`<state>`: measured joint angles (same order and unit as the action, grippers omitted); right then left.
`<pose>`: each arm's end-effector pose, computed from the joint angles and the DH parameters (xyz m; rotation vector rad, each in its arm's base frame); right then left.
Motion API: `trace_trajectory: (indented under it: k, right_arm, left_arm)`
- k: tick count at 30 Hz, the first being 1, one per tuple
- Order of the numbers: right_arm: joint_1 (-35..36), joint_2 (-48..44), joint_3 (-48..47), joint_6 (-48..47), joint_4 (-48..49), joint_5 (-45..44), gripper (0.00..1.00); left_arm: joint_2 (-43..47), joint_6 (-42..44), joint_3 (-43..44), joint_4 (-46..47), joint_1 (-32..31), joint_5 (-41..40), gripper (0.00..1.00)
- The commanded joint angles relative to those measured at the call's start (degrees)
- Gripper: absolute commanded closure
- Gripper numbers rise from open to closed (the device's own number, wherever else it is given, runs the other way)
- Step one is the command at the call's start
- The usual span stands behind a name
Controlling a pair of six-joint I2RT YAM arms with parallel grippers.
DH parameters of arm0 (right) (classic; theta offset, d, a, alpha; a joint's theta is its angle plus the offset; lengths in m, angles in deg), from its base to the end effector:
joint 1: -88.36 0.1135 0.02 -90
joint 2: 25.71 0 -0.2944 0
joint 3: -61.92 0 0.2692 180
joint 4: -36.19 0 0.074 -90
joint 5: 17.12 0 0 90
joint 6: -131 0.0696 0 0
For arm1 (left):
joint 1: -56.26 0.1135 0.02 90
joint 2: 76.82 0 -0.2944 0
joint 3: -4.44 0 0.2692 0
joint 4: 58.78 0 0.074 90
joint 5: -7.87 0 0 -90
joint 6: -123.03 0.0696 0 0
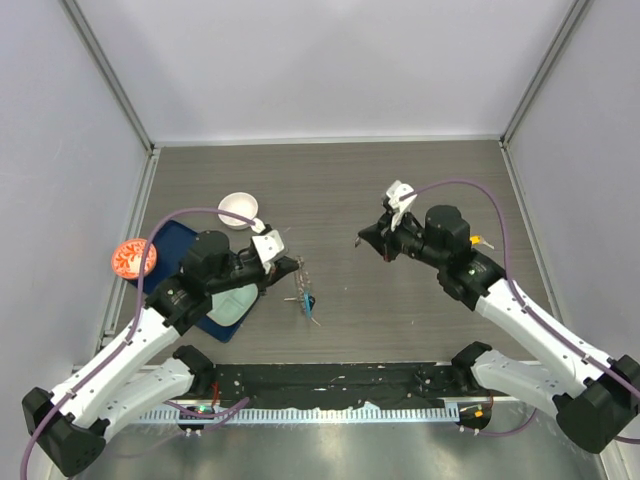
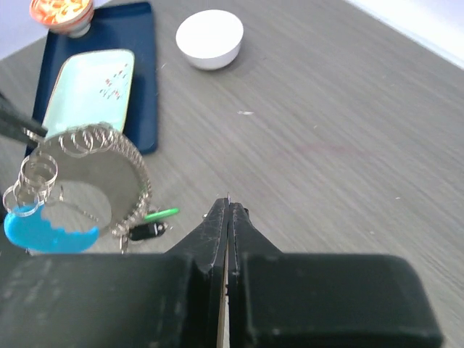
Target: Put the keys on the keyring
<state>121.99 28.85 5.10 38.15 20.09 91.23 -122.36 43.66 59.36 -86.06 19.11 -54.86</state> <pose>0.1996 0.1591 0.3305 -0.7956 1.6715 0.6679 0.1471 -0.1514 0.3257 1.0703 1.5925 -0.7616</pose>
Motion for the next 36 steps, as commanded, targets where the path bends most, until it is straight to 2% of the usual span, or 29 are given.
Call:
trace_trajectory:
  k: [1, 5, 9, 12, 13, 17, 25, 36]
  right_arm:
    - [-0.9, 2.4, -7.9, 2.7, -4.9, -8.7, 0.99]
    - [-2.5, 4.6, -10.7, 3.7, -10.9, -9.1, 0.99]
    - [-6.3, 4.6, -9.2, 4.0, -12.4, -9.7, 0.99]
    - [-11.5, 7.5, -11.6, 7.8, -12.6, -1.2, 0.99]
    - [-11.7, 7.5, -11.3, 6.8, -12.9, 2.6, 0.99]
    - [-12.0, 5.6, -7.1, 5.8, -10.7, 6.9, 0.99]
    - [-12.0, 3.5, -0.8, 8.5, -4.6, 7.2, 0.99]
    - [-11.9, -2.4, 2.9, 6.3, -4.0, 6.8, 0.99]
  left_arm:
    - [1.9, -0.6, -2.5, 9.0, -0.5, -5.8, 1.00]
    - [0.2, -1.4, -3.5, 11.5, -0.5, -6.8, 1.00]
    - [-1.1, -2.1, -3.0, 14.1, -0.5, -8.4, 1.00]
    - [-3.6, 0.8, -0.3, 11.5, -0.4, -8.7, 1.00]
    - [-5.3, 4.0, 0.4, 10.4, -0.4, -8.1, 1.00]
    - [-8.3, 6.5, 6.1, 2.6, -0.5, -3.3, 1.00]
    - [-6.8, 6.9, 2.0, 7.7, -0.2, -1.0, 1.00]
    - [-9.3, 8.8, 2.6, 6.6, -0.2, 6.7, 1.00]
